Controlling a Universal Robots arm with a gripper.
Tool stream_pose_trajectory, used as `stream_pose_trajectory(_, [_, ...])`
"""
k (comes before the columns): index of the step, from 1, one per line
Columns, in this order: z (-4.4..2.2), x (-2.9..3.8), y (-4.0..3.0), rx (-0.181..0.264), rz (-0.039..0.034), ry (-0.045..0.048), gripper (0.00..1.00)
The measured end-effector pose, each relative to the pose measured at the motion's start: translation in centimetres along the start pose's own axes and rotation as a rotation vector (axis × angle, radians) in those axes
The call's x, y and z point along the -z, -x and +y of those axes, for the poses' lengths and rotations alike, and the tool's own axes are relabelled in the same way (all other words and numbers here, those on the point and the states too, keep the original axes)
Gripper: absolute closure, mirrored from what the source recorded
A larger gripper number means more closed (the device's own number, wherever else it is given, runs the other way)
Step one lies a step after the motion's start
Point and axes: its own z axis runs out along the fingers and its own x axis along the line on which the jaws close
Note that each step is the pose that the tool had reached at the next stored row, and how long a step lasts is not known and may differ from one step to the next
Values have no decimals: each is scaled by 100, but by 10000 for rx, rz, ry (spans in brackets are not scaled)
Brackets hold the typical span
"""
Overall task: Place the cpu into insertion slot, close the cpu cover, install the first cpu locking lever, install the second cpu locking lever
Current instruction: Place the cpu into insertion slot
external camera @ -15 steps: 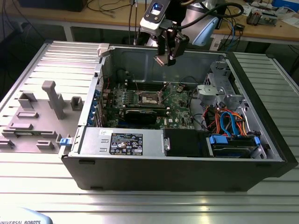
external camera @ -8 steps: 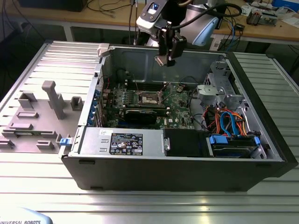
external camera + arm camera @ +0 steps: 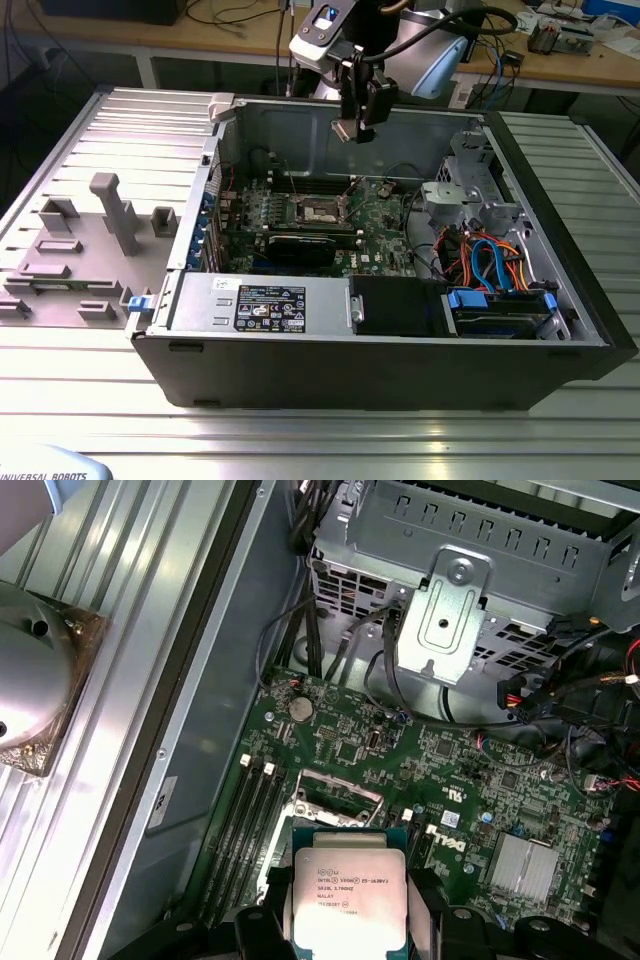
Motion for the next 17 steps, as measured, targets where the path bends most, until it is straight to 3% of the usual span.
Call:
stream_pose_trajectory(9, [0, 0, 0, -63, -6, 1, 46])
stream_pose_trajectory(17, [0, -1, 0, -502, -43, 10, 46])
